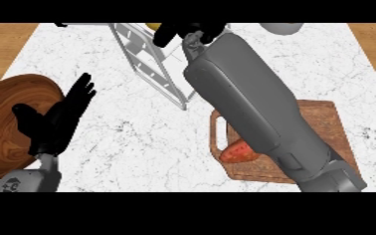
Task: Pick the lemon from the cutting board and place it in the tiered basket
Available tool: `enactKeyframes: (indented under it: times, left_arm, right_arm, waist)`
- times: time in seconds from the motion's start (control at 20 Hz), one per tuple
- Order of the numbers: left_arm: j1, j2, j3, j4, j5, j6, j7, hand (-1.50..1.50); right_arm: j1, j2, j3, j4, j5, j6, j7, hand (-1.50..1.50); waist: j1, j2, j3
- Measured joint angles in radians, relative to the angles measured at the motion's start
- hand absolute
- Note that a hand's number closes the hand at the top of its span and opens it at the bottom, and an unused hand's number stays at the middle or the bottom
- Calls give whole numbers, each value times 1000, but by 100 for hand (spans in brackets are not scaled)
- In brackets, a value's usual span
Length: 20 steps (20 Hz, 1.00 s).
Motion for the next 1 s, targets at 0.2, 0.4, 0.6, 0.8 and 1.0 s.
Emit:
enactKeyframes:
  times: [0.2, 0.4, 0.6, 0.8, 1.0]
  left_arm:
    - [-3, -5, -1, -18, -3, -3, 18, 0]
    - [-4, -5, 10, -13, 1, -14, 16, 0]
    - [-7, -19, 4, -4, -15, -14, 6, 0]
    - [1, -22, 7, 9, -24, -19, -13, 0]
    - [-26, -26, 5, 1, -28, -20, 9, 0]
  right_arm:
    - [-33, -6, 10, 79, -21, -51, -17, 150]
    - [-53, 2, 35, 203, -7, -111, -45, 150]
    - [-74, 7, 66, 334, -6, -205, -85, 150]
    - [-89, 8, 35, 405, 10, -347, -138, -150]
    - [-128, 9, 16, 501, -23, -419, -192, -150]
  waist:
    - [2, -6, 2]
    - [7, 9, -2]
    - [15, 17, -5]
    - [19, 23, -6]
    - [28, 26, -6]
